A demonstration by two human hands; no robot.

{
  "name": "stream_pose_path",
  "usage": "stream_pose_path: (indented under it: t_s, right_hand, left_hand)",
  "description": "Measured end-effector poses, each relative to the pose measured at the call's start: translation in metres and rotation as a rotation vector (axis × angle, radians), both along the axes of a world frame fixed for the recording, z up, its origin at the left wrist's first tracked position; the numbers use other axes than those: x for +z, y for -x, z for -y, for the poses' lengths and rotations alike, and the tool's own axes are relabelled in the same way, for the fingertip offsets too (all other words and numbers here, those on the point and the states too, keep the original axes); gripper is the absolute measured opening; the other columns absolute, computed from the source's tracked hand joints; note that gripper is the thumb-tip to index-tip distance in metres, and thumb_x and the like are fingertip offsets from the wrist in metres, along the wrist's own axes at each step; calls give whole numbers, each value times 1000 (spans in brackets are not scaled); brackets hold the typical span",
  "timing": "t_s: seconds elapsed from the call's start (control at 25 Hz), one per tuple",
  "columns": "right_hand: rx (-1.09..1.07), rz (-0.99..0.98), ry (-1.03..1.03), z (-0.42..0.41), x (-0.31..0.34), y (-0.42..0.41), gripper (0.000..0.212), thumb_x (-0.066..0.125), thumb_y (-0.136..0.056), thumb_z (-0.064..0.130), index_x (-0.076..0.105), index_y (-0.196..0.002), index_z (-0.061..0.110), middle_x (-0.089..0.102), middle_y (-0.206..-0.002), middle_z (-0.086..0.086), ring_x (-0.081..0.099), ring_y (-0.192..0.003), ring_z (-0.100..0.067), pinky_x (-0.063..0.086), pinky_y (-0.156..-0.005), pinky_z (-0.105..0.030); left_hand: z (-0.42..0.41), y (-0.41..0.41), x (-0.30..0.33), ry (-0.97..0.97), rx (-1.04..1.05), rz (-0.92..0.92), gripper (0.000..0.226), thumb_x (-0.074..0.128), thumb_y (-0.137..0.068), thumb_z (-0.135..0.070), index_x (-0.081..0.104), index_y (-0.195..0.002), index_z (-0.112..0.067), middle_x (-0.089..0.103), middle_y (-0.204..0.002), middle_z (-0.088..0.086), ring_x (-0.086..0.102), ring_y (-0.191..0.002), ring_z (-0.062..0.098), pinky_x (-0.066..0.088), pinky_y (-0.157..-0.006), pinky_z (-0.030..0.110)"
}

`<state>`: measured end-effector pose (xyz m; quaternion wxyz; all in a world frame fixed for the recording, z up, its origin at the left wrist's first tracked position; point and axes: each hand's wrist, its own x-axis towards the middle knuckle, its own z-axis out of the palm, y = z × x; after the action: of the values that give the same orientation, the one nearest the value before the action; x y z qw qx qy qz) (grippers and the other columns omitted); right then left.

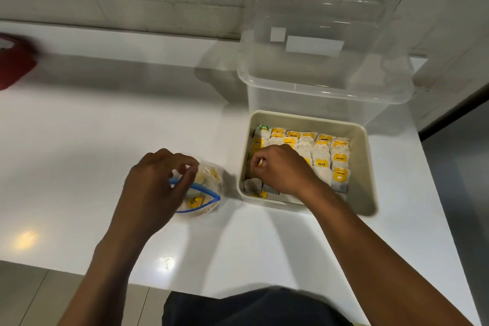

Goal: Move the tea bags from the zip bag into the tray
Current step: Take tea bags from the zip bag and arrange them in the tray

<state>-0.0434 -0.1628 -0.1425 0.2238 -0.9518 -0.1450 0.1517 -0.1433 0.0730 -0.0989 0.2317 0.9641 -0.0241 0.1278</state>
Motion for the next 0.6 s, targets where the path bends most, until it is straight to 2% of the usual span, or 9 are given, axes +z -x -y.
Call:
stream_pose_path:
  t_s: [0.08, 0.16, 0.28, 0.36, 0.48, 0.6]
  right_hand:
    - [-38, 45, 17, -5, 14, 9, 18, 54, -86, 30, 72, -82, 29, 70, -81, 5, 64, -82, -22, 53, -65, -32]
    - [-121, 167, -65, -15, 34, 22, 16, 55, -88, 29, 70, -82, 26, 68, -73, 6, 62, -76, -20, 52, -64, -32]
    - [-91, 153, -348, -42, 70, 57, 13, 60, -89, 23, 69, -80, 24, 64, -62, 9, 58, -62, -10, 49, -63, -29]
    - [28, 73, -442, -71, 80, 81, 13, 60, -89, 19, 71, -84, 23, 69, -69, 8, 62, -66, -10, 49, -67, -26]
    - [224, 24, -287, -113, 64, 96, 23, 53, -91, 11, 72, -100, 21, 72, -93, -1, 64, -87, -18, 50, -79, -29]
    - [239, -147, 18, -136, 39, 89, 28, 49, -92, 2, 64, -114, 9, 65, -114, -10, 62, -106, -29, 52, -84, -34]
  left_hand:
    - [-15, 15, 5, 36, 78, -6, 10, 70, -89, -21, 70, -89, -31, 59, -76, -13, 55, -68, 11, 39, -60, 17]
    - [-29, 28, 7, 45, 135, -32, 12, 72, -86, -19, 70, -88, -31, 60, -73, -14, 58, -66, 6, 38, -59, 13]
    - [-35, 40, 1, 0, 92, -109, 11, 72, -87, -22, 68, -87, -32, 61, -72, -15, 60, -66, 5, 42, -59, 18]
    - [-36, 42, -1, -15, 30, -127, 13, 75, -83, -20, 69, -87, -32, 67, -78, -15, 62, -72, 10, 47, -61, 23]
    - [-42, 41, -2, -81, -55, -152, 16, 74, -82, -12, 73, -92, -25, 72, -87, -7, 66, -78, 18, 53, -66, 29]
    - [-52, 40, -10, -220, -80, -321, 18, 69, -85, -20, 73, -101, -28, 73, -93, -4, 69, -81, 21, 56, -69, 34]
